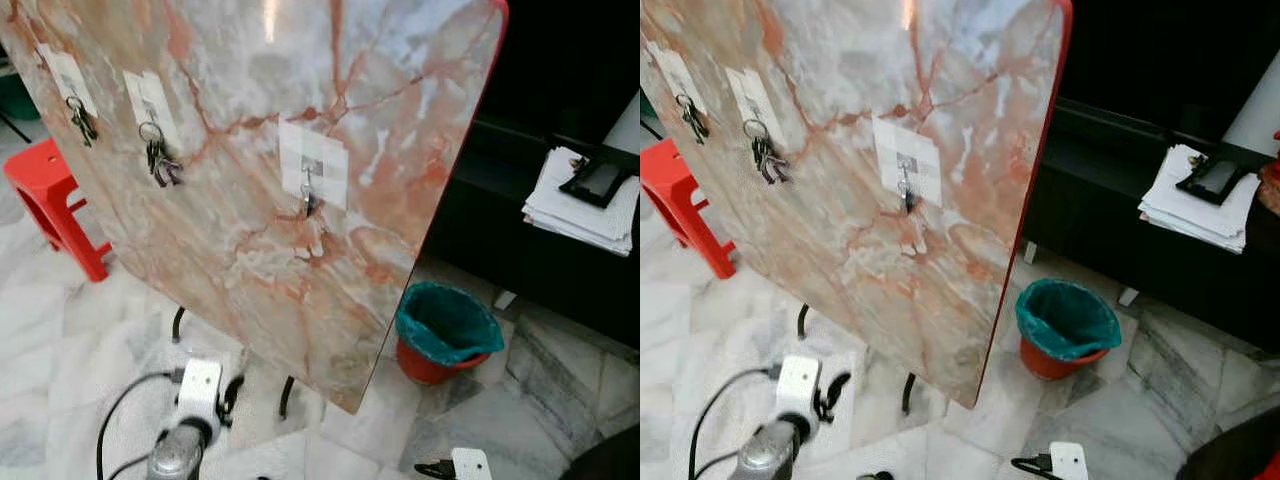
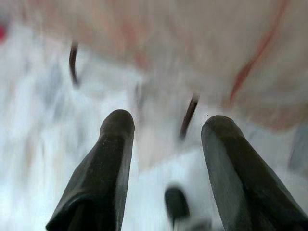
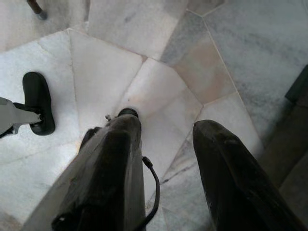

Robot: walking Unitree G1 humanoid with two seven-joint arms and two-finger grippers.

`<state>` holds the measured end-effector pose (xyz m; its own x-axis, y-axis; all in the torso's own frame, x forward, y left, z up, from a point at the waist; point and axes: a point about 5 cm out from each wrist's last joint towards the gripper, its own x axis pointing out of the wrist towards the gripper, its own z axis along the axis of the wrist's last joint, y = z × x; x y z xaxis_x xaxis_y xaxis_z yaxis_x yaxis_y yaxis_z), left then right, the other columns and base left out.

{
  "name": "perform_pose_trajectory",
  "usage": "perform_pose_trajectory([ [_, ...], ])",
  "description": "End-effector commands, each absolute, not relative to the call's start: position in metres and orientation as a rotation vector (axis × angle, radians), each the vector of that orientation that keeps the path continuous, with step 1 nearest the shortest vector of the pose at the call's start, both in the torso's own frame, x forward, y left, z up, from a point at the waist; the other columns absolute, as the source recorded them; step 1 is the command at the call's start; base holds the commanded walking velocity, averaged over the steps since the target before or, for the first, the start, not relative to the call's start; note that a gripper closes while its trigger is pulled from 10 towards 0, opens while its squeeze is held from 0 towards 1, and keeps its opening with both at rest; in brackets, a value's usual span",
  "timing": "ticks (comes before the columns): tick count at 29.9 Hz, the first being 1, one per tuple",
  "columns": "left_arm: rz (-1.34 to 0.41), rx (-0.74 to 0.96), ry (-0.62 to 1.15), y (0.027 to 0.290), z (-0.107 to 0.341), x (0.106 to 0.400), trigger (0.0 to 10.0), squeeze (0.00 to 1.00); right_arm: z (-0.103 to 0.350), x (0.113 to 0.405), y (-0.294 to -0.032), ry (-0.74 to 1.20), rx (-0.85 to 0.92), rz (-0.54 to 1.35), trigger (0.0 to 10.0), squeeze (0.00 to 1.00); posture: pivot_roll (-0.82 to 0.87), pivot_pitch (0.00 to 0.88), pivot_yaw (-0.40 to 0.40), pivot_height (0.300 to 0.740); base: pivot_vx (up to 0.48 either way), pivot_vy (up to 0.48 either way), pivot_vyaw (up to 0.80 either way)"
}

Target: Hang keys on a hook

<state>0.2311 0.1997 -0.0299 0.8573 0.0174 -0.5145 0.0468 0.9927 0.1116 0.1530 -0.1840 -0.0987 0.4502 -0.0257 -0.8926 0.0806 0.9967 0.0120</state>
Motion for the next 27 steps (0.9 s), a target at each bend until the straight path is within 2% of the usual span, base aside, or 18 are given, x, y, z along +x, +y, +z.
perform_pose_trajectory([
  [1, 0.002, 0.121, 0.677, 0.201, -0.051, 0.211, 10.0, 0.0, -0.1, 0.148, -0.184, 1.123, 0.043, -0.064, 10.0, 0.0, 0.13, 0.115, -0.057, 0.74, 0.0, 0.0, 0.0],
  [3, 0.041, 0.118, 0.798, 0.205, -0.068, 0.19, 10.0, 0.0, -0.099, 0.152, -0.183, 1.117, 0.042, -0.064, 10.0, 0.0, 0.13, 0.11, -0.054, 0.74, 0.0, 0.0, 0.0],
  [9, 0.088, 0.09, 0.887, 0.21, -0.081, 0.172, 10.0, 0.0, -0.098, 0.155, -0.185, 1.111, 0.044, -0.072, 10.0, 0.0, 0.11, 0.072, -0.05, 0.74, 0.0, 0.0, 0.0],
  [20, 0.139, 0.085, 0.915, 0.219, -0.085, 0.162, 10.0, 0.0, -0.101, 0.146, -0.187, 1.126, 0.032, -0.066, 10.0, 0.0, 0.12, 0.0, -0.025, 0.74, 0.0, 0.461, 0.0],
  [27, 0.152, 0.078, 0.904, 0.219, -0.084, 0.165, 10.0, 0.0, -0.1, 0.149, -0.186, 1.111, 0.051, -0.081, 10.0, 0.0, 0.12, 0.045, -0.034, 0.74, 0.0, 0.48, 0.0],
])
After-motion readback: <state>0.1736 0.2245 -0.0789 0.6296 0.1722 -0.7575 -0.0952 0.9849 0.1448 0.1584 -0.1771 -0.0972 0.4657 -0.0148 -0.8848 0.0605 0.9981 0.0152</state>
